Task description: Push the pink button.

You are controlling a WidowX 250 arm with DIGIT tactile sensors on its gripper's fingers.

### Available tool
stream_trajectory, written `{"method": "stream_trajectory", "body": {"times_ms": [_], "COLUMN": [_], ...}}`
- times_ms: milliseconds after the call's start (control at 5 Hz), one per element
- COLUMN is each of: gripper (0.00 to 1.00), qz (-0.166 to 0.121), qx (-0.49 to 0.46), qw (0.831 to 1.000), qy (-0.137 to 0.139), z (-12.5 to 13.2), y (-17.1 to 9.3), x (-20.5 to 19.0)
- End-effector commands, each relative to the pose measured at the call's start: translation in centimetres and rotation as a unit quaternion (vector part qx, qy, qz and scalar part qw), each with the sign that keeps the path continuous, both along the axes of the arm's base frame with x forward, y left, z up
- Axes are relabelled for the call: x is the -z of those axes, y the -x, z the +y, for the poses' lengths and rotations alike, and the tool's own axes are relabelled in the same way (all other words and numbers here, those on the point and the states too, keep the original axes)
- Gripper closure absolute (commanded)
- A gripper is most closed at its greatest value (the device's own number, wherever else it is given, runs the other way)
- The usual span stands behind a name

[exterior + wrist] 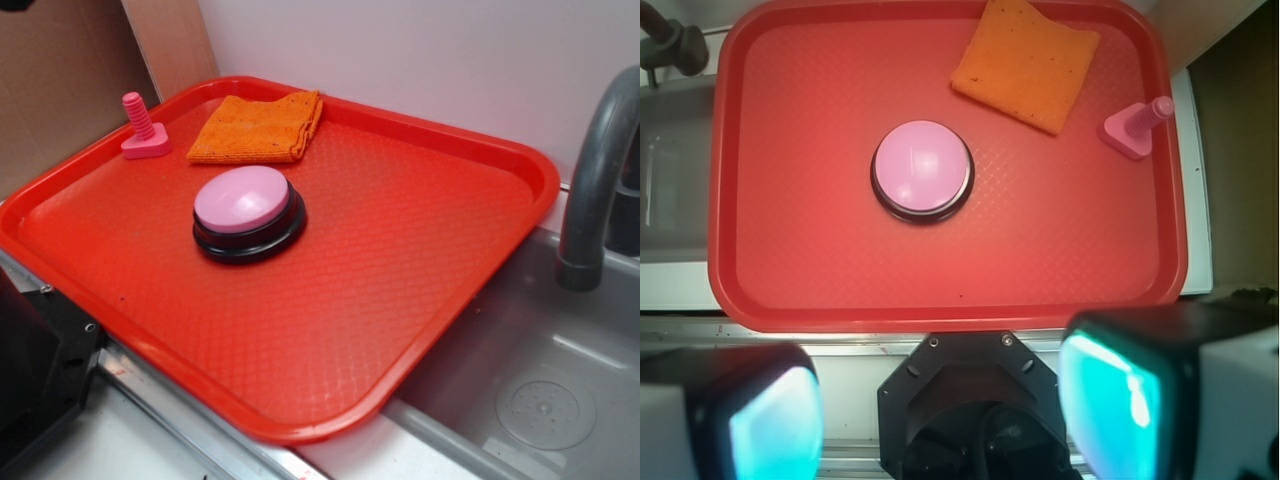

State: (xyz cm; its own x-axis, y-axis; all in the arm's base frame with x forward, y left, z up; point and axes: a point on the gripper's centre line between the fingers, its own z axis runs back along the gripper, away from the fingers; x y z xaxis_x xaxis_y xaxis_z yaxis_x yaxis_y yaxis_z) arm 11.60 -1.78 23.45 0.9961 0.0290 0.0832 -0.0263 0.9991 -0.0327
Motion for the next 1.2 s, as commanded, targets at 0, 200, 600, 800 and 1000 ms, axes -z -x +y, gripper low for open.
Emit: {"method": "stream_trajectory", "body": {"times_ms": [0, 200, 600, 800, 1000], "gripper": [0.0, 0.0, 0.0, 0.0, 0.0], "qz": [0.0, -0.049, -0.058, -0.039, -0.021], "qx": [0.0, 0.124, 0.088, 0.072, 0.085], "qw": [1.0, 0.991, 0.994, 0.996, 0.996], "qy": [0.0, -0.005, -0.011, -0.016, -0.024], "z": [0.0, -0.1, -0.9, -1.0, -1.7], "y": [0.0, -5.0, -10.6, -11.6, -11.9], "x": [0.0, 5.0, 13.1, 16.0, 17.0]}}
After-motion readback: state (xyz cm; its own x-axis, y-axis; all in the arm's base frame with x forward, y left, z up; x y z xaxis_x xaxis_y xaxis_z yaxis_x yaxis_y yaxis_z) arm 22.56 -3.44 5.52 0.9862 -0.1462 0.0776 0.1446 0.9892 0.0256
